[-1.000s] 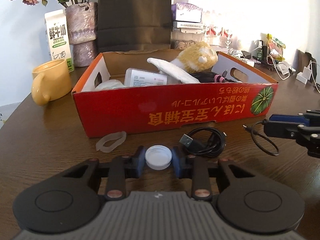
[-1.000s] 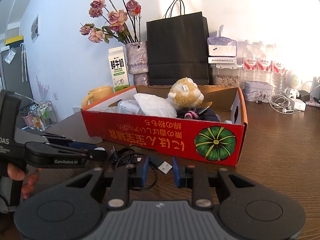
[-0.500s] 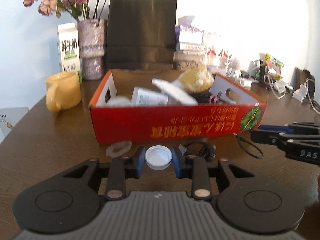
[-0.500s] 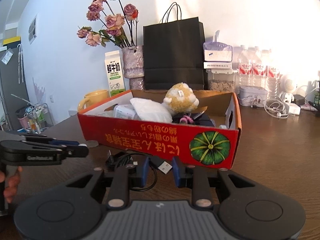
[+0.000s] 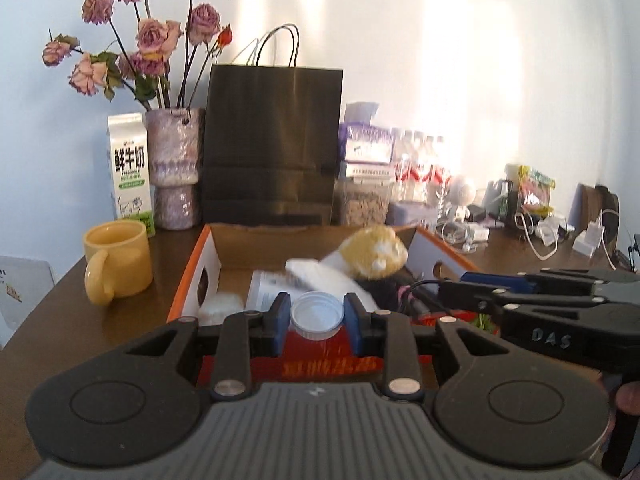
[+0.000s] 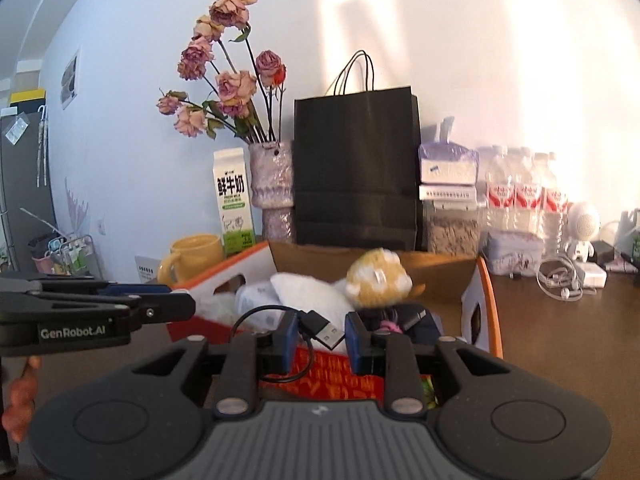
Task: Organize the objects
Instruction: 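Carry the cable and cap over the box and lower them in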
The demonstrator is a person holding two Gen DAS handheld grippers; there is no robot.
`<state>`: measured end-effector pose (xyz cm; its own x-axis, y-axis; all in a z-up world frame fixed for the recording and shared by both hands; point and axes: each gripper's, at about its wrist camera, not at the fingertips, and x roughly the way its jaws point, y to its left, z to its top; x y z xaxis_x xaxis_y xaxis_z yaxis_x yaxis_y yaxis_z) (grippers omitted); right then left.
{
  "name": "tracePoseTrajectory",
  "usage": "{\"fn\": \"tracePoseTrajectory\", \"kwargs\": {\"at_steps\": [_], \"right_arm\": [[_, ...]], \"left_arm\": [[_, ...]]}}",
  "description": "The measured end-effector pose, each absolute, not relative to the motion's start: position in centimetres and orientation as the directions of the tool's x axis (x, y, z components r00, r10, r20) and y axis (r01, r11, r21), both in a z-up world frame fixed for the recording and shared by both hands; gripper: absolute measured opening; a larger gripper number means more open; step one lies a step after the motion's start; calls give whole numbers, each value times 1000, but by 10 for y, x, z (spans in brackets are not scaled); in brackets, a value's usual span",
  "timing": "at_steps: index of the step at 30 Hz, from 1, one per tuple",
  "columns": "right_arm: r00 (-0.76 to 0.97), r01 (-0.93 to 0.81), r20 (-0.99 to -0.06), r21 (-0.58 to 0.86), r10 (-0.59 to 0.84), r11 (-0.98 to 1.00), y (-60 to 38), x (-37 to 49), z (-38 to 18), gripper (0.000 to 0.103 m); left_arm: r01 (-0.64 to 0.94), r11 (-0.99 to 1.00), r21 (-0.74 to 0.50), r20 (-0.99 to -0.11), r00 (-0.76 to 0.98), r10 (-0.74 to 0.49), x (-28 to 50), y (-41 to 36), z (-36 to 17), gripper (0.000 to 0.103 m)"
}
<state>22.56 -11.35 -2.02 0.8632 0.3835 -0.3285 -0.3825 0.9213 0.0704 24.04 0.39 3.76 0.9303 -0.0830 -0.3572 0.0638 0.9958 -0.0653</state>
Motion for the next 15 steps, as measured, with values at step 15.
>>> {"fn": "tracePoseTrajectory", "kwargs": {"at_steps": [15], "right_arm": [[897,-320,-296,80,329,944,-109,280,-12,24]], "left_arm": [[71,995,-67,-297,951,-88,294,5,51,29]]}}
